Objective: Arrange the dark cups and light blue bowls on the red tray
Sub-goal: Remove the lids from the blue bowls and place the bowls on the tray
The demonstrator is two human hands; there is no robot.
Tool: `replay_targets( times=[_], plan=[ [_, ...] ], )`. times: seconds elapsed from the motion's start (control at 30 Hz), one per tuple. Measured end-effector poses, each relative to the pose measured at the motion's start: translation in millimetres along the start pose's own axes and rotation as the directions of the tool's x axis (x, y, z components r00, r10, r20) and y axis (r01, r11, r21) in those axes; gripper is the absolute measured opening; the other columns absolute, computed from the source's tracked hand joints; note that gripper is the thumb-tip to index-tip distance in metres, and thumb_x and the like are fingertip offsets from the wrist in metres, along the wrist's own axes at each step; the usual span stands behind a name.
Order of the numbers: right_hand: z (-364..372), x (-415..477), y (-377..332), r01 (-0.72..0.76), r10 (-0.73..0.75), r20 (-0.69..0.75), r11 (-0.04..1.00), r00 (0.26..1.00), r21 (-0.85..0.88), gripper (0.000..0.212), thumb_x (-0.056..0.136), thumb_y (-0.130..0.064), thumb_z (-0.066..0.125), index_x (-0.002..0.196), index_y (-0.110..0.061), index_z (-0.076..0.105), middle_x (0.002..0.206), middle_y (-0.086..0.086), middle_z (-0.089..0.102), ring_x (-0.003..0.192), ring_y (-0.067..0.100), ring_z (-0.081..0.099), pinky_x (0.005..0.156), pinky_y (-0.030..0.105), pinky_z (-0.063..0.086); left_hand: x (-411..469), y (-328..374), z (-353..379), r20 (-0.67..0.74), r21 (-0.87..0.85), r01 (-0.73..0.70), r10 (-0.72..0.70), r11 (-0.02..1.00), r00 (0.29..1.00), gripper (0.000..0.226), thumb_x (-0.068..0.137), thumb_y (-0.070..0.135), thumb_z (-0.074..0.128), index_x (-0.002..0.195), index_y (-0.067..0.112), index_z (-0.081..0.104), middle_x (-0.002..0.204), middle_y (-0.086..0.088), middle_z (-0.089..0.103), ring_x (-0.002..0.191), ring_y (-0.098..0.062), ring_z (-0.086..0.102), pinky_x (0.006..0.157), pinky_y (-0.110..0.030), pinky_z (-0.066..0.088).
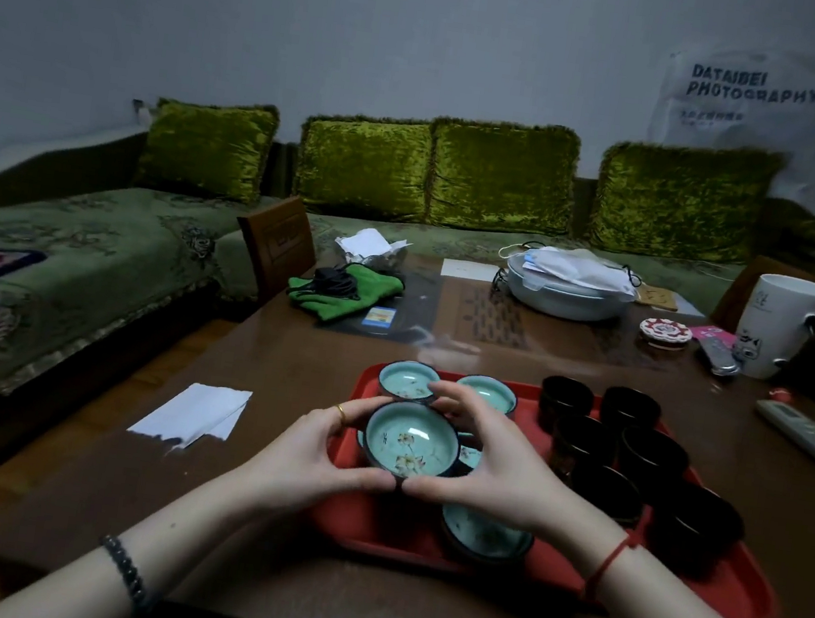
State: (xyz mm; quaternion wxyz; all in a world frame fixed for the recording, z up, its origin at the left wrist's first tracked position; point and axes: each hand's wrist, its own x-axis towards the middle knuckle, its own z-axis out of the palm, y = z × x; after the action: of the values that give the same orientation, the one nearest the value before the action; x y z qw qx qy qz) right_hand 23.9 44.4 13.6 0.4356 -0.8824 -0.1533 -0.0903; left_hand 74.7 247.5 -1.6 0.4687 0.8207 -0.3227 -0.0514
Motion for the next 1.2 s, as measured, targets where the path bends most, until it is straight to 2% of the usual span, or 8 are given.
replay_targets(
  times=[0.1,0.23,0.33,0.43,0.67,0.77,0.97,1.2],
  plan=[
    [8.9,-6.4,3.1,0.003,-0.001,0.038,0.999,0.999,-0.041,0.081,0.056,-0.043,0.081,0.123,-0.042,0.035,0.119,-0.018,0.048,0.112,-0.019,0.039,0.09,-0.001,0.032,-10.6,-7.0,2.4,-0.007,0.065,0.017,-0.017,0.998,1.0,0.066,0.054,0.054,0.079,0.111,0.057,0.046,0.121,0.032,0.055,0.118,0.012,0.045,0.102,-0.01,0.034],
    [16.6,-12.3,3.3,-0.015,0.022,0.05,0.991,0.998,-0.131,0.085,0.056,-0.047,0.079,0.128,-0.038,0.035,0.117,-0.02,0.046,0.114,-0.01,0.041,0.096,0.008,0.034,-20.0,-15.8,5.9,-0.026,0.141,0.068,-0.065,0.988,0.998,0.078,0.049,0.06,0.076,0.119,0.049,0.041,0.129,0.02,0.051,0.124,0.005,0.041,0.109,-0.027,0.034],
    [19.6,-16.3,0.5,-0.007,0.02,0.065,0.983,0.998,-0.186,0.087,0.057,-0.047,0.079,0.13,-0.034,0.034,0.126,-0.013,0.049,0.12,-0.001,0.042,0.104,0.023,0.036,-24.7,-18.7,7.6,-0.036,0.22,0.075,-0.069,0.973,0.997,0.076,0.052,0.056,0.077,0.118,0.05,0.039,0.12,0.022,0.049,0.122,0.001,0.042,0.106,-0.022,0.033],
    [21.9,-18.5,-1.6,-0.01,0.031,0.08,0.967,0.996,-0.254,0.087,0.058,-0.05,0.077,0.131,-0.033,0.033,0.132,-0.011,0.046,0.124,0.005,0.04,0.108,0.031,0.032,-27.1,-20.2,7.9,-0.026,0.258,0.064,-0.059,0.964,0.998,0.073,0.054,0.052,0.079,0.114,0.052,0.037,0.112,0.026,0.045,0.121,0.0,0.041,0.107,-0.024,0.033],
    [27.7,-18.6,-0.1,-0.027,0.06,0.094,0.948,0.994,-0.317,0.086,0.058,-0.055,0.074,0.13,-0.037,0.03,0.129,-0.013,0.047,0.121,0.007,0.036,0.098,0.022,0.026,-28.6,-25.9,5.2,-0.002,0.306,0.061,-0.064,0.95,0.998,0.076,0.055,0.055,0.076,0.122,0.045,0.041,0.122,0.016,0.051,0.122,-0.004,0.041,0.108,-0.033,0.034],
    [29.6,-17.7,0.0,-0.013,0.041,0.084,0.95,0.996,-0.312,0.084,0.058,-0.055,0.074,0.129,-0.036,0.033,0.127,-0.013,0.048,0.117,0.003,0.038,0.096,0.021,0.025,-28.9,-27.3,4.9,0.003,0.306,0.068,-0.072,0.95,0.997,0.074,0.056,0.056,0.076,0.12,0.049,0.039,0.125,0.014,0.051,0.123,-0.005,0.041,0.108,-0.034,0.034],
    [31.0,-17.4,2.6,-0.009,0.04,0.092,0.948,0.995,-0.319,0.083,0.059,-0.056,0.073,0.129,-0.036,0.033,0.128,-0.011,0.049,0.104,-0.007,0.029,0.097,0.021,0.022,-28.6,-26.8,5.2,0.03,0.327,0.081,-0.096,0.941,0.995,0.081,0.058,0.059,0.072,0.13,0.037,0.041,0.128,0.012,0.05,0.124,-0.005,0.038,0.11,-0.034,0.032],
    [27.5,-18.8,2.6,0.013,0.036,0.133,0.936,0.99,-0.35,0.082,0.063,-0.058,0.07,0.131,-0.036,0.031,0.134,-0.012,0.044,0.122,0.005,0.033,0.106,0.027,0.023,-27.7,-21.4,4.2,0.047,0.383,0.061,-0.086,0.922,0.995,0.083,0.056,0.069,0.066,0.128,0.037,0.042,0.124,0.018,0.048,0.124,-0.004,0.038,0.11,-0.032,0.029]
  ],
)
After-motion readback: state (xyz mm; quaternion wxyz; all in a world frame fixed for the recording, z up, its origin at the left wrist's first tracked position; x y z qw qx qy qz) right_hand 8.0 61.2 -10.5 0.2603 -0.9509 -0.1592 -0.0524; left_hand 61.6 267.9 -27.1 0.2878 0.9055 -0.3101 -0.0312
